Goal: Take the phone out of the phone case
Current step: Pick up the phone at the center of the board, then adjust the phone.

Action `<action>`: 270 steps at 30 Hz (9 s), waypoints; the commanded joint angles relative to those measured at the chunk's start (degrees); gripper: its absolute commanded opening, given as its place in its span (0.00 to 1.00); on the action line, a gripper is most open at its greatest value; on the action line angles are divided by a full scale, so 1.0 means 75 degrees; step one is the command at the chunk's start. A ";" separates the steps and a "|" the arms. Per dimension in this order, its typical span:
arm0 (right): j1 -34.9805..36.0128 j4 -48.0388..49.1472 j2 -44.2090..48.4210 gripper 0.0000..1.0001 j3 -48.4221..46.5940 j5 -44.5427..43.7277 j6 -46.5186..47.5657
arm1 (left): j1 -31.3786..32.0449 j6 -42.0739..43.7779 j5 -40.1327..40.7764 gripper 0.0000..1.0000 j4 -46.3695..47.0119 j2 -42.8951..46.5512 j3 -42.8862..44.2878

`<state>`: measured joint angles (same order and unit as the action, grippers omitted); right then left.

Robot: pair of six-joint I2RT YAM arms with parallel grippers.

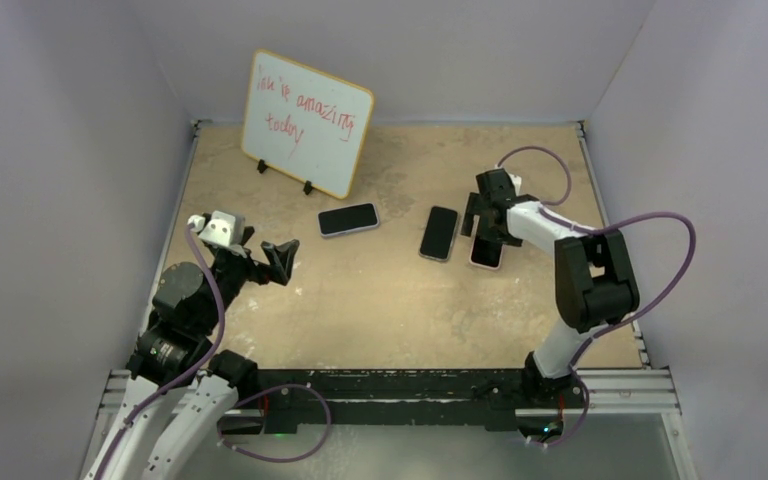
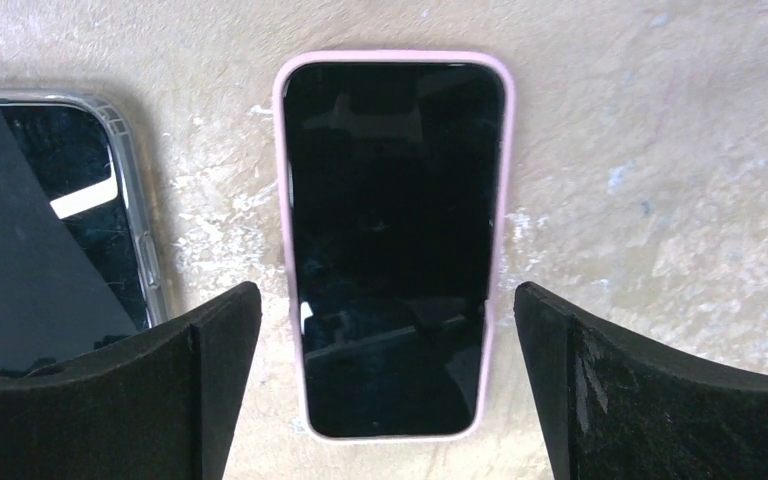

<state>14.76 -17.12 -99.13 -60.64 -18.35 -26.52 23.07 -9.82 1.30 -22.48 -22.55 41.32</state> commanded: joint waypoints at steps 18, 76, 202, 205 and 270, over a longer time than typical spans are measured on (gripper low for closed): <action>-0.0446 0.0206 0.0317 0.99 0.0182 0.0689 0.0611 | 0.0065 0.0126 -0.0096 1.00 -0.0036 -0.0105 -0.0072; 0.2779 -0.0541 0.2621 0.34 -0.0254 0.1926 0.1414 | 0.0053 -0.2753 -0.2598 1.00 0.2101 -0.3090 -0.0634; 0.3907 0.9523 0.3535 0.46 0.3945 0.6086 -0.4598 | -0.0885 -1.0400 -0.4396 0.00 1.1110 -0.4407 -0.3740; 0.3946 0.9578 0.3547 0.38 0.3983 0.6079 -0.4631 | -0.0885 -1.0455 -0.4347 0.00 1.1207 -0.4432 -0.3782; 0.3738 0.9793 0.4461 0.49 0.4405 0.5074 -0.5371 | 0.0212 -1.0244 -0.3228 0.00 1.1131 -0.4276 -0.4329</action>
<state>43.86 56.16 -70.61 -28.10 21.04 -68.73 24.93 -85.43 -26.48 58.78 -55.33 9.41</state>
